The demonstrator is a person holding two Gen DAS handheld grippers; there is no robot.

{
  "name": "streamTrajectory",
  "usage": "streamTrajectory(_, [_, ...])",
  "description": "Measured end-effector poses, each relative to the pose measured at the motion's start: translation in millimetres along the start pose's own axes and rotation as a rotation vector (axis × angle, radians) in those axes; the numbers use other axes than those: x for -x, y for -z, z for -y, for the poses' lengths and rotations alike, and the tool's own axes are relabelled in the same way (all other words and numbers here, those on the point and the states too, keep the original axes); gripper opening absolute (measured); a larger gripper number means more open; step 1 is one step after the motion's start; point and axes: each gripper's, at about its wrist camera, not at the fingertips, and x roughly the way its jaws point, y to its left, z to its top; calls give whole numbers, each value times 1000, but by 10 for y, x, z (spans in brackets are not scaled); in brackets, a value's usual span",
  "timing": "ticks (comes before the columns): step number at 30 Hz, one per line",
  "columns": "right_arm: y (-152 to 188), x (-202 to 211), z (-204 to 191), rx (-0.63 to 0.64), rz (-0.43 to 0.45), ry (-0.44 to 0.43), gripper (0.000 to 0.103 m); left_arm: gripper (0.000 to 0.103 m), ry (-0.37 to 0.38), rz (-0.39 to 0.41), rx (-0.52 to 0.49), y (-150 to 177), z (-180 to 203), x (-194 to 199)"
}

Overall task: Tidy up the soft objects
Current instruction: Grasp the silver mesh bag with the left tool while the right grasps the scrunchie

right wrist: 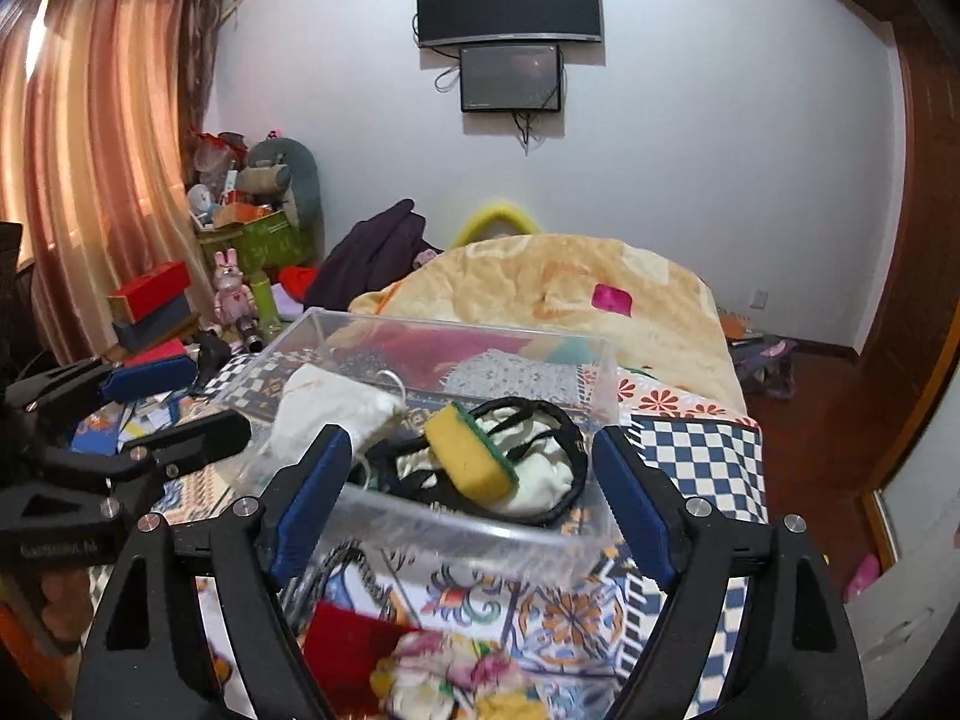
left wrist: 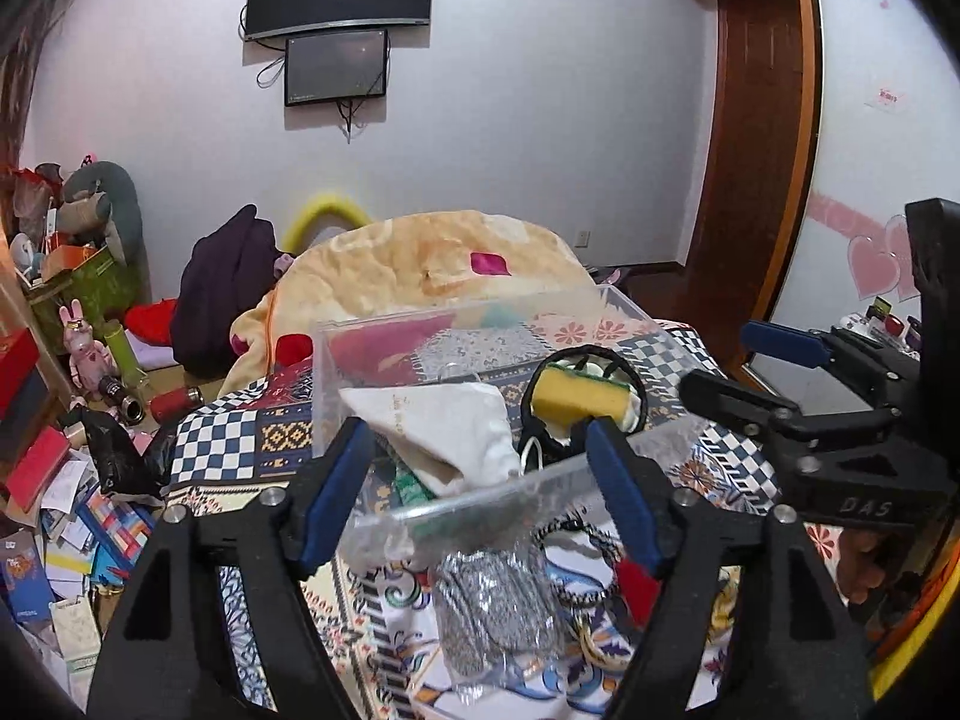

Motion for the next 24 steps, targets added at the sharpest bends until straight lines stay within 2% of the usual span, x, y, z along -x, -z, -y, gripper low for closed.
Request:
streamTrajectory(4, [86, 129, 19, 9, 0, -6, 81, 80, 3, -12, 1, 105, -8, 51])
streamTrajectory(10, [306, 129, 36, -4, -46, -19, 81, 80, 1, -83, 18, 337, -42, -50])
streamTrajectory(17, [660, -81, 65, -48, -179, -64, 81, 80, -2, -186, 41, 657, -66, -305])
streamTrajectory(24, [896, -201, 123, -100, -249, -95, 81, 80, -6, -231, 54, 841, -35, -451])
